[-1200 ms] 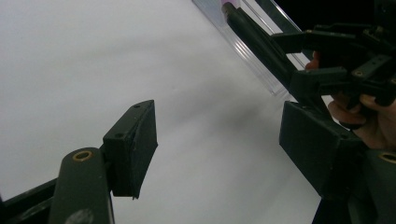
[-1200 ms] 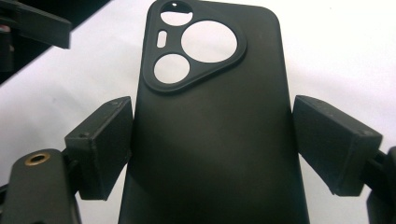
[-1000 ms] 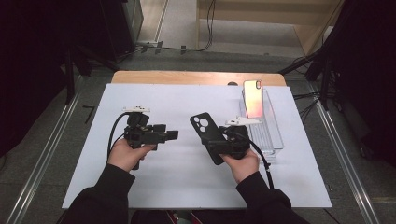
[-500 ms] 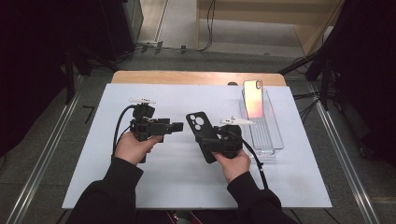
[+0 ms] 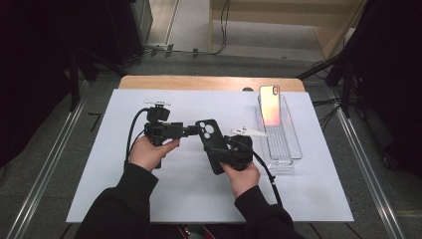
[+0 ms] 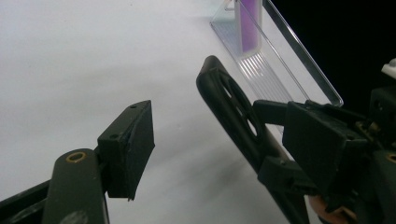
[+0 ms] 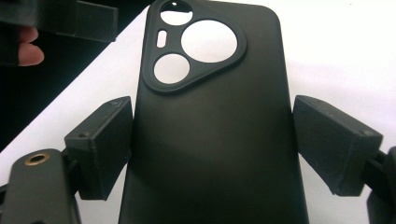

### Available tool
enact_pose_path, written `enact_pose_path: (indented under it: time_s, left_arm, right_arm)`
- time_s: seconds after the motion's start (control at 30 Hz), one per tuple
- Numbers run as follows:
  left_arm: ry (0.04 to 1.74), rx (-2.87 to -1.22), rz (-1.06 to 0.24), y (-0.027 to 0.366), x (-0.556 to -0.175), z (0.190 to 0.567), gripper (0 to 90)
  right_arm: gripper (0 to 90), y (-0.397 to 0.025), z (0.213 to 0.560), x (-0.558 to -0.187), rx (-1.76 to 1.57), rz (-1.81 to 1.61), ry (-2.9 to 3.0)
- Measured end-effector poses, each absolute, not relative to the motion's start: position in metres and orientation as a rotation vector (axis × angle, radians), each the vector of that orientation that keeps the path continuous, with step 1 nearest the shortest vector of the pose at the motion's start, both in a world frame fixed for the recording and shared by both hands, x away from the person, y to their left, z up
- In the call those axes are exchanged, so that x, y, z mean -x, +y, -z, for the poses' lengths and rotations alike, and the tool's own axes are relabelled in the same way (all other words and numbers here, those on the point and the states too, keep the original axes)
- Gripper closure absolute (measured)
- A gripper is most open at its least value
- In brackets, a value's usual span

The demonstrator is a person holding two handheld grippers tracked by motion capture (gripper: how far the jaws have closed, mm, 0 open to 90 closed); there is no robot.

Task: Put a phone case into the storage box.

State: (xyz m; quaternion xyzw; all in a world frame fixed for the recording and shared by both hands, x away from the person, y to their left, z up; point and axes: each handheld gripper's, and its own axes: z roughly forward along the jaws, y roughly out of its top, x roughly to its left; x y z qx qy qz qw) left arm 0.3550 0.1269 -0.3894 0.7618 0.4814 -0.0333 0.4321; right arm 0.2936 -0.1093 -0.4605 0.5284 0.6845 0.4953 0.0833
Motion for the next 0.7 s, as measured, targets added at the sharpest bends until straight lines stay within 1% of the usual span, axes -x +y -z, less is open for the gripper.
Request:
enact_pose_path:
  time_s: [0.1,0.33,0.47,0.5,0.6,0.63,0.7]
  left_arm:
    - [1.214,-1.889,0.099,0.127,-0.357,0.39,26.1]
    - [1.297,-1.855,0.133,0.123,-0.364,0.395,32.1]
    - [1.326,-1.845,0.12,0.12,-0.366,0.396,37.0]
    - [1.329,-1.843,0.12,0.119,-0.366,0.397,37.0]
    - [1.342,-1.823,0.128,0.12,-0.367,0.397,46.1]
    - [1.342,-1.818,0.13,0.12,-0.368,0.397,46.1]
    - [1.344,-1.798,0.142,0.12,-0.367,0.397,55.3]
  right_arm:
    - [13.9,-0.107,0.464,-0.292,-1.585,-1.489,2.04]
    - [13.9,-0.097,0.472,-0.29,-1.614,-1.55,2.012]
    - [13.9,-0.091,0.473,-0.29,-1.626,-1.604,1.984]
    - [13.9,-0.091,0.473,-0.29,-1.626,-1.604,1.984]
    - [13.9,-0.088,0.472,-0.29,-1.628,-1.627,1.969]
    - [13.9,-0.088,0.472,-0.29,-1.628,-1.627,1.969]
    - [13.9,-0.088,0.471,-0.289,-1.625,-1.649,1.962]
